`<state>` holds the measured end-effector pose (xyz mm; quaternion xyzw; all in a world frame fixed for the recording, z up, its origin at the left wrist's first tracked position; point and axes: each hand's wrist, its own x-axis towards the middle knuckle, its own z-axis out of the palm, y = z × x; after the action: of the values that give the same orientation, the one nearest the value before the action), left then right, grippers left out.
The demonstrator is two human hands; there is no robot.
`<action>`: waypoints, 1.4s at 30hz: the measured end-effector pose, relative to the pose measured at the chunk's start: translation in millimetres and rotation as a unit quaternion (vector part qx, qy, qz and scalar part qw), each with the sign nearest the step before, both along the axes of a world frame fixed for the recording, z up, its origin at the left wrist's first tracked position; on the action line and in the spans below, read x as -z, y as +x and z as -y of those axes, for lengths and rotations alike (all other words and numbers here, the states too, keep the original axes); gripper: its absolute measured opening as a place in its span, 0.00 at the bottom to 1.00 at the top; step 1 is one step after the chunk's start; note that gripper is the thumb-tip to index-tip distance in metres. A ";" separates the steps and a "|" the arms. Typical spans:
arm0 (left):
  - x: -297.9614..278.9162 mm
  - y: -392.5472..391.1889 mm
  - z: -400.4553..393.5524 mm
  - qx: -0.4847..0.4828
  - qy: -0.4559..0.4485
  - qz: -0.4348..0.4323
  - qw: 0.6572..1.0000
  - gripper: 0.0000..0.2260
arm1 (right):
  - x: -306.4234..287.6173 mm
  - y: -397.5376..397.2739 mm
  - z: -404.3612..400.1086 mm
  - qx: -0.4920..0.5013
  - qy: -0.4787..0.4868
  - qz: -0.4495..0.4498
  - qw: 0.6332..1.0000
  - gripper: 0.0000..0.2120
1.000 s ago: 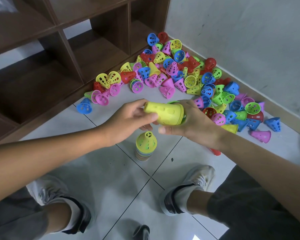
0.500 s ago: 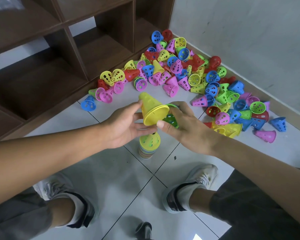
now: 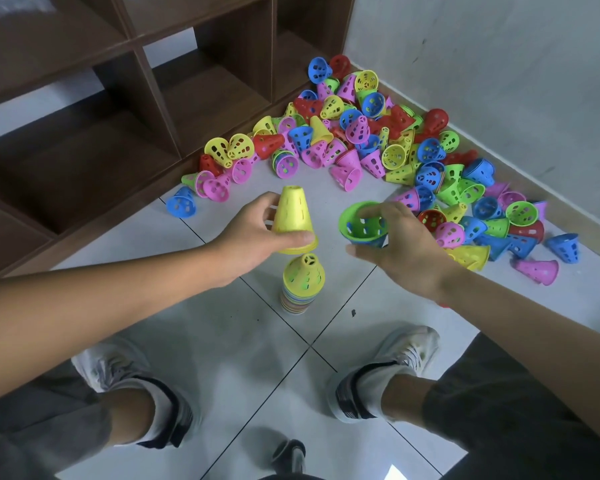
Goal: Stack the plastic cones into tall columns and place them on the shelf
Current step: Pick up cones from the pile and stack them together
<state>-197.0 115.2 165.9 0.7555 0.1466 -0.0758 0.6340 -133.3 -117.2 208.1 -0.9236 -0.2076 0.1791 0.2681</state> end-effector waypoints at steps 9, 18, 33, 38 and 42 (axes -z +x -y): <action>19.7 -6.2 20.9 0.055 -0.012 -0.028 0.998 0.34 | -2.7 1.8 2.7 -0.021 0.005 -0.035 0.999 0.28; 21.3 -3.7 19.5 0.112 -0.007 -0.046 0.993 0.29 | -11.5 4.2 8.1 -0.043 -0.067 -0.057 0.995 0.39; 35.6 -10.9 13.7 0.105 -0.002 -0.030 0.994 0.21 | -10.9 8.1 0.5 -0.104 -0.102 -0.009 0.989 0.34; 39.4 -13.8 12.2 0.085 -0.004 -0.032 0.996 0.14 | -6.3 14.0 12.8 -0.120 -0.149 -0.011 0.981 0.34; 39.2 -12.3 12.5 0.087 0.001 -0.023 0.996 0.14 | -9.2 9.1 7.3 -0.145 -0.120 -0.024 0.982 0.35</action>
<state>-209.3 102.7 126.7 0.7639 0.0948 -0.1480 0.6210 -124.2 -124.4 217.3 -0.9048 -0.3094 0.2615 0.1315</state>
